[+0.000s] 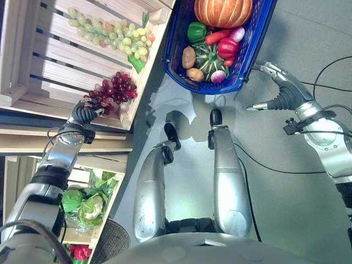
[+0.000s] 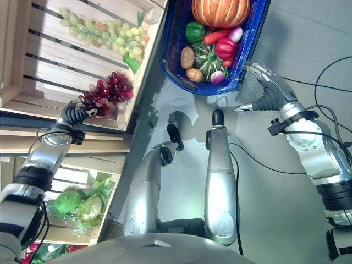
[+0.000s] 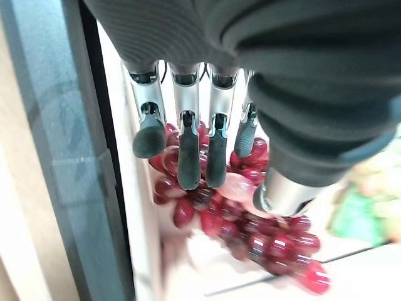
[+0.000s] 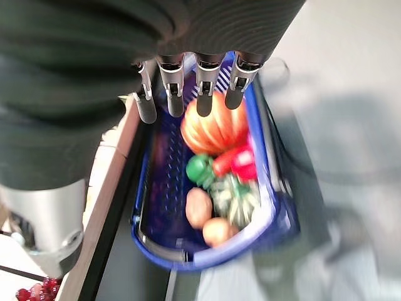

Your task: Pick up fruits and vegetables into the basket

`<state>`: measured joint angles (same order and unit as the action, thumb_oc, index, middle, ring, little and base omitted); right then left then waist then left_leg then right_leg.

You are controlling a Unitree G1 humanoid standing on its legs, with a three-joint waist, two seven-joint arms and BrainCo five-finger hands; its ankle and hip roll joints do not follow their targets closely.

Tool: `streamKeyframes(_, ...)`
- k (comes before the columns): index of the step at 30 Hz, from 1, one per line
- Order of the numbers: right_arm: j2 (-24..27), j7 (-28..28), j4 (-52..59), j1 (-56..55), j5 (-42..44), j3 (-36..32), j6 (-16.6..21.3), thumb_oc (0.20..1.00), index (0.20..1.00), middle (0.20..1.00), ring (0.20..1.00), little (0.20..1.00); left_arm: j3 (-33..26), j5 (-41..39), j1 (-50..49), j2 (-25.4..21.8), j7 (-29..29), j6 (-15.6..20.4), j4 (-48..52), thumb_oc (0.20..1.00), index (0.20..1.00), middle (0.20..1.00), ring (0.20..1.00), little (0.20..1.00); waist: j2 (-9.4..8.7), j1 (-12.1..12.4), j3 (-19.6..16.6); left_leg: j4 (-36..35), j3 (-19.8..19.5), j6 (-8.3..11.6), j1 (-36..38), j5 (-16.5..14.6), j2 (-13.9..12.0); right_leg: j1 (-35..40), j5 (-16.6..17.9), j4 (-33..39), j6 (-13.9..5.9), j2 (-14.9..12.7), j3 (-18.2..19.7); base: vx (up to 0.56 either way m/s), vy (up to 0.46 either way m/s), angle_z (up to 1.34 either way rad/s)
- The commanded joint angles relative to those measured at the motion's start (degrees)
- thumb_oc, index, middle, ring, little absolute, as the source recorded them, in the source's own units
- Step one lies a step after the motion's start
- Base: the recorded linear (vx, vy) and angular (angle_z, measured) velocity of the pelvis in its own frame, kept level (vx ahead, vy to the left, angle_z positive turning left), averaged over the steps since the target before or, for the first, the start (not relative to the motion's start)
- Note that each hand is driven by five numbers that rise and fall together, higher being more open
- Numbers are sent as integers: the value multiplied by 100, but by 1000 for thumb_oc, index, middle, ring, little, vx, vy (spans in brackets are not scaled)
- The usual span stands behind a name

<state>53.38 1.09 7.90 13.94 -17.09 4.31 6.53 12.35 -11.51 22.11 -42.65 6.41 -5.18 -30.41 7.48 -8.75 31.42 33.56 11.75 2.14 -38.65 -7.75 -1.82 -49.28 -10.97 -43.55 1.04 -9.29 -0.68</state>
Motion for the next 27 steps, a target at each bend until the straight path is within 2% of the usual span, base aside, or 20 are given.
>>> streamKeyframes(1, 180, -338, 707, -2, -529, -337, 438, 1000, 1000, 1000, 1000, 1000, -451, -607, -505, -237, -422, -60, 358, 200, 200, 200, 200, 200, 157, -115, -162, -97, 237, -106, 82, -277, 320, 448, -116, 479, -471, 152, -92, 17, -34, 1)
streamKeyframes(4, 266, -466, 791, 205, -966, -195, 555, 1000, 1000, 1000, 1000, 1000, -487, -1141, -717, -90, -974, -171, 849, 200, 200, 200, 200, 200, 218, -14, -162, -166, 189, -138, 243, -282, 353, 616, -123, 543, -470, 129, -134, -16, -46, 2)
streamKeyframes(5, 298, -460, 818, 300, -982, -165, 546, 1000, 1000, 1000, 1000, 1000, -509, -1256, -738, -60, -1062, -220, 1000, 200, 200, 200, 200, 200, 235, 12, -162, -234, 237, -182, 174, -142, 349, 548, 19, 618, -431, 109, -180, -72, -54, 1)
streamKeyframes(8, 382, -444, 781, 533, -1067, 26, 518, 1000, 1000, 1000, 1000, 1000, -509, -1467, -880, 51, -1308, -373, 1415, 200, 200, 200, 200, 200, 270, 118, -162, -312, 168, -200, 325, -147, 384, 725, 0, 693, -423, 89, -237, -23, -68, 4)
streamKeyframes(10, 478, -445, 750, 693, -1056, 134, 476, 1000, 1000, 1000, 1000, 1000, -509, -1319, -931, 15, -1237, -415, 1675, 200, 200, 200, 200, 200, 282, 180, -162, -353, 136, -214, 387, -141, 397, 814, 1, 744, -415, 74, -286, -18, -84, 11)
streamKeyframes(13, 641, -489, 740, 786, -775, 186, 431, 1000, 1000, 1000, 1000, 1000, -452, -512, -950, -299, -448, -324, 1879, 200, 200, 200, 200, 200, 275, 227, -162, -369, 97, -217, 456, -157, 406, 916, -29, 766, -399, 63, -355, -1, -73, 7)
streamKeyframes(15, 710, -458, 818, 732, -575, 157, 371, 1000, 1000, 1000, 1000, 1000, -547, -467, -944, -441, -257, -422, 1953, 200, 200, 200, 200, 200, 244, 240, -162, -347, 95, -228, 442, -166, 398, 917, -33, 760, -400, 75, -369, -3, -86, 6)
streamKeyframes(16, 727, -418, 852, 690, -477, 150, 364, 1000, 1000, 1000, 1000, 1000, -613, -467, -941, -484, -79, -423, 1968, 542, 542, 542, 542, 542, 221, 249, -162, -328, 96, -239, 415, -172, 390, 899, -33, 755, -392, 83, -377, -11, -113, 8)
streamKeyframes(17, 721, -468, 858, 645, -455, 162, 339, 1000, 1000, 1000, 1000, 1000, -646, -278, -925, -503, 137, -444, 1953, 1000, 1000, 1000, 1000, 1000, 201, 258, -162, -311, 94, -251, 390, -180, 383, 882, -32, 749, -386, 88, -389, -9, -92, 8)
streamKeyframes(18, 703, -485, 851, 627, -446, 176, 326, 1000, 1000, 1000, 1000, 1000, -649, -172, -911, -510, 237, -423, 1931, 1000, 1000, 1000, 1000, 1000, 191, 261, -162, -293, 94, -254, 374, -189, 378, 871, -33, 738, -385, 91, -393, -5, -104, 9)
streamKeyframes(20, 617, -527, 851, 620, -403, 288, 278, 1000, 1000, 1000, 1000, 1000, -643, 358, -770, -551, 950, -370, 1812, 1000, 1000, 1000, 1000, 1000, 122, 256, -162, -233, 97, -263, 300, -211, 353, 803, -31, 688, -381, 121, -398, -5, -94, 8)
streamKeyframes(21, 608, -543, 849, 620, -401, 300, 276, 1000, 1000, 1000, 1000, 1000, -646, 485, -753, -551, 1062, -374, 1807, 1000, 1000, 1000, 1000, 1000, 114, 257, -162, -225, 98, -265, 289, -214, 350, 792, -31, 683, -381, 124, -396, -1, -88, 8)
streamKeyframes(23, 545, -690, 783, 640, -283, 467, 285, 1000, 1000, 1000, 1000, 1000, -535, 1451, -422, -755, 1959, -580, 1746, 1000, 1000, 1000, 1000, 1000, 3, 233, -162, -165, 112, -270, 200, -238, 318, 716, -42, 623, -364, 185, -394, 3, -125, 4)
streamKeyframes(26, 501, -893, 668, 672, -186, 666, 382, 1000, 1000, 1000, 1000, 1000, -358, 1586, 8, -840, 2255, -840, 1579, 1000, 1000, 1000, 1000, 1000, -135, 186, -162, -71, 143, -279, 72, -262, 258, 601, -26, 550, -357, 245, -395, 4, -117, -1)
streamKeyframes(27, 480, -922, 654, 675, -172, 692, 398, 1000, 1000, 1000, 1000, 1000, -334, 1609, 66, -800, 2321, -830, 1537, 1000, 1000, 1000, 1000, 1000, -164, 176, -162, -56, 146, -281, 47, -264, 245, 583, -19, 543, -356, 257, -393, 7, -113, -1)
